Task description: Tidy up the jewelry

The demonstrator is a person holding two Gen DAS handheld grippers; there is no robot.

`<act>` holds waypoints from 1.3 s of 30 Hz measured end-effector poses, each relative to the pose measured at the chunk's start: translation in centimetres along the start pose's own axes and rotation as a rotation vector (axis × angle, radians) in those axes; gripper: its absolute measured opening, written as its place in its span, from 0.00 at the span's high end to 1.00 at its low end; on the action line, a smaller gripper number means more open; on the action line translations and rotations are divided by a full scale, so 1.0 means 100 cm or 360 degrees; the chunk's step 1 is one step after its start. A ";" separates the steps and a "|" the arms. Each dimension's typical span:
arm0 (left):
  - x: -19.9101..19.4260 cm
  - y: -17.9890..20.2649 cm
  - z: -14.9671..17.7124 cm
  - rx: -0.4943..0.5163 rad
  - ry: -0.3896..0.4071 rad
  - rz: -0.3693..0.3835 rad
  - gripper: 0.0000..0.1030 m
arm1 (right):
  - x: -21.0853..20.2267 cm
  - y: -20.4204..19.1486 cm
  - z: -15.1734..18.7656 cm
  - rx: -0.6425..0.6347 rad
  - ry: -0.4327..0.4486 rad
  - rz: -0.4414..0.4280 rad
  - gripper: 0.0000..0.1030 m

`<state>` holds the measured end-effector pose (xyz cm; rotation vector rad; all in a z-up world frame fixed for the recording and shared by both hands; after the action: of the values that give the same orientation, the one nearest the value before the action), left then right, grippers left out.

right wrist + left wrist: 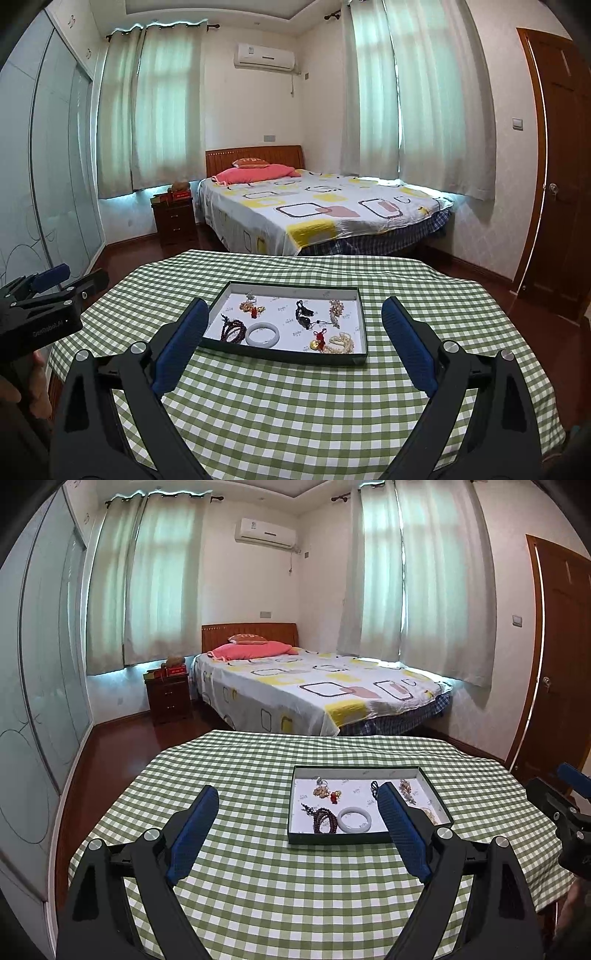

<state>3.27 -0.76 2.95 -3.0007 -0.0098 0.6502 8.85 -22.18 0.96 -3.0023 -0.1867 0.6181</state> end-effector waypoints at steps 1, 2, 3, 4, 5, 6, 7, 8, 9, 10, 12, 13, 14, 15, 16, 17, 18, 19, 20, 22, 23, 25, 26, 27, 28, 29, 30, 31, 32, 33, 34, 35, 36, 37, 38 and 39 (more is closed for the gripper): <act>0.000 0.000 0.000 -0.0002 0.0000 0.0000 0.18 | 0.000 0.000 0.001 0.0001 -0.0001 -0.0001 0.10; 0.000 0.000 0.000 -0.0003 0.0000 -0.0001 0.18 | 0.000 0.000 0.001 0.0002 -0.0003 -0.0002 0.10; 0.000 0.000 0.000 -0.0003 -0.0001 0.0000 0.18 | -0.001 0.000 0.001 0.0003 -0.0003 -0.0003 0.10; 0.000 0.000 0.001 -0.0003 -0.0002 0.0001 0.18 | -0.002 0.000 0.001 0.0003 -0.0003 -0.0003 0.10; 0.000 0.000 0.001 -0.0002 -0.0002 0.0000 0.18 | -0.002 -0.001 0.002 0.0000 -0.0003 -0.0002 0.10; 0.000 0.000 0.002 -0.0003 -0.0004 0.0001 0.18 | -0.002 0.000 0.002 0.0001 -0.0004 -0.0003 0.10; 0.000 0.000 0.002 -0.0005 -0.0008 0.0004 0.18 | -0.002 0.000 0.002 0.0002 -0.0003 -0.0002 0.10; 0.000 0.000 0.003 -0.0006 -0.0009 0.0005 0.18 | -0.002 -0.001 0.002 0.0003 -0.0003 -0.0003 0.10; -0.001 0.000 0.003 -0.0007 -0.0009 0.0005 0.18 | -0.002 0.000 0.002 0.0004 -0.0002 -0.0003 0.10; -0.001 0.000 0.003 -0.0006 -0.0010 0.0004 0.18 | -0.002 -0.001 0.002 0.0004 -0.0004 -0.0002 0.10; -0.001 0.000 0.003 -0.0007 -0.0008 0.0005 0.18 | -0.002 -0.001 0.003 0.0004 -0.0005 -0.0003 0.10; -0.001 0.000 0.003 -0.0007 -0.0007 0.0005 0.18 | -0.001 0.000 0.003 0.0004 -0.0005 -0.0003 0.10; -0.001 0.000 0.002 -0.0005 -0.0008 0.0004 0.18 | 0.000 0.000 0.002 0.0003 -0.0005 -0.0002 0.10; -0.001 0.000 0.002 -0.0005 -0.0009 0.0005 0.18 | -0.001 0.000 0.003 0.0002 -0.0005 -0.0003 0.10; -0.001 0.000 0.003 -0.0005 -0.0010 0.0004 0.18 | -0.001 0.000 0.003 0.0003 -0.0006 -0.0003 0.10; -0.001 0.000 0.002 -0.0006 -0.0011 0.0005 0.18 | -0.001 0.000 0.003 0.0004 -0.0006 -0.0003 0.10; -0.001 0.000 0.003 -0.0007 -0.0012 0.0005 0.18 | -0.001 0.000 0.003 0.0005 -0.0006 -0.0002 0.10; -0.001 0.000 0.003 -0.0007 -0.0014 0.0006 0.18 | -0.001 -0.001 0.003 0.0005 -0.0006 -0.0003 0.10; -0.002 0.000 0.003 -0.0008 -0.0015 0.0006 0.18 | -0.001 -0.001 0.003 0.0003 -0.0005 -0.0002 0.10; -0.003 -0.001 0.004 -0.0006 -0.0012 0.0004 0.18 | -0.001 -0.001 0.003 0.0003 -0.0004 -0.0001 0.10; -0.002 -0.001 0.004 -0.0005 -0.0013 0.0004 0.18 | 0.000 -0.001 0.002 0.0003 -0.0005 -0.0002 0.10; -0.002 -0.001 0.004 -0.0006 -0.0015 0.0005 0.18 | -0.001 -0.001 0.003 0.0004 -0.0006 -0.0002 0.10; -0.002 -0.001 0.004 -0.0006 -0.0015 0.0005 0.18 | 0.000 0.000 0.003 0.0003 -0.0007 -0.0002 0.10; -0.002 -0.001 0.004 -0.0007 -0.0015 0.0005 0.18 | 0.000 0.000 0.002 0.0003 -0.0006 -0.0003 0.10; -0.003 -0.001 0.004 -0.0006 -0.0015 0.0005 0.18 | -0.001 -0.001 0.003 0.0004 -0.0006 -0.0003 0.10; -0.002 -0.001 0.004 -0.0005 -0.0014 0.0005 0.18 | -0.001 0.000 0.002 0.0003 -0.0004 -0.0002 0.10; -0.002 -0.001 0.004 -0.0005 -0.0014 0.0004 0.18 | -0.001 0.000 0.002 0.0002 -0.0003 -0.0003 0.10; -0.002 -0.001 0.004 -0.0006 -0.0014 0.0004 0.18 | -0.001 -0.001 0.003 0.0001 -0.0001 -0.0002 0.10; -0.002 -0.001 0.004 -0.0007 -0.0015 0.0006 0.18 | -0.001 -0.001 0.004 0.0000 0.0000 -0.0002 0.10; -0.002 -0.001 0.004 -0.0007 -0.0015 0.0005 0.18 | -0.001 -0.001 0.004 0.0001 0.0000 -0.0002 0.10; -0.002 -0.001 0.004 -0.0007 -0.0015 0.0004 0.18 | -0.002 -0.002 0.004 0.0002 0.0000 -0.0002 0.10; -0.002 -0.001 0.004 -0.0007 -0.0016 0.0003 0.18 | -0.001 -0.002 0.004 0.0003 -0.0002 -0.0003 0.10; -0.002 -0.001 0.004 -0.0006 -0.0016 0.0005 0.18 | -0.002 -0.002 0.004 0.0004 -0.0003 -0.0003 0.10; -0.002 -0.001 0.004 -0.0006 -0.0016 0.0005 0.18 | -0.002 -0.002 0.005 0.0004 -0.0005 -0.0004 0.10; -0.002 -0.001 0.004 -0.0007 -0.0015 0.0005 0.18 | -0.001 -0.002 0.004 0.0003 -0.0006 -0.0004 0.10; -0.002 -0.001 0.004 -0.0006 -0.0015 0.0005 0.18 | -0.002 -0.002 0.005 0.0003 -0.0006 -0.0004 0.10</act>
<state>2.90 -0.62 2.68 -3.0020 -0.0070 0.6655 8.50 -21.95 0.61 -2.9989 -0.1902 0.6237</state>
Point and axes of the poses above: each gripper's, at about its wrist camera, not at the fingertips, and x roughly the way its jaws point, y to its right, z to its underside, the point moved 2 cm from there along x, roughly the way its jaws point, and after that the axes turned 6 degrees about x, right-handed, at the moved point
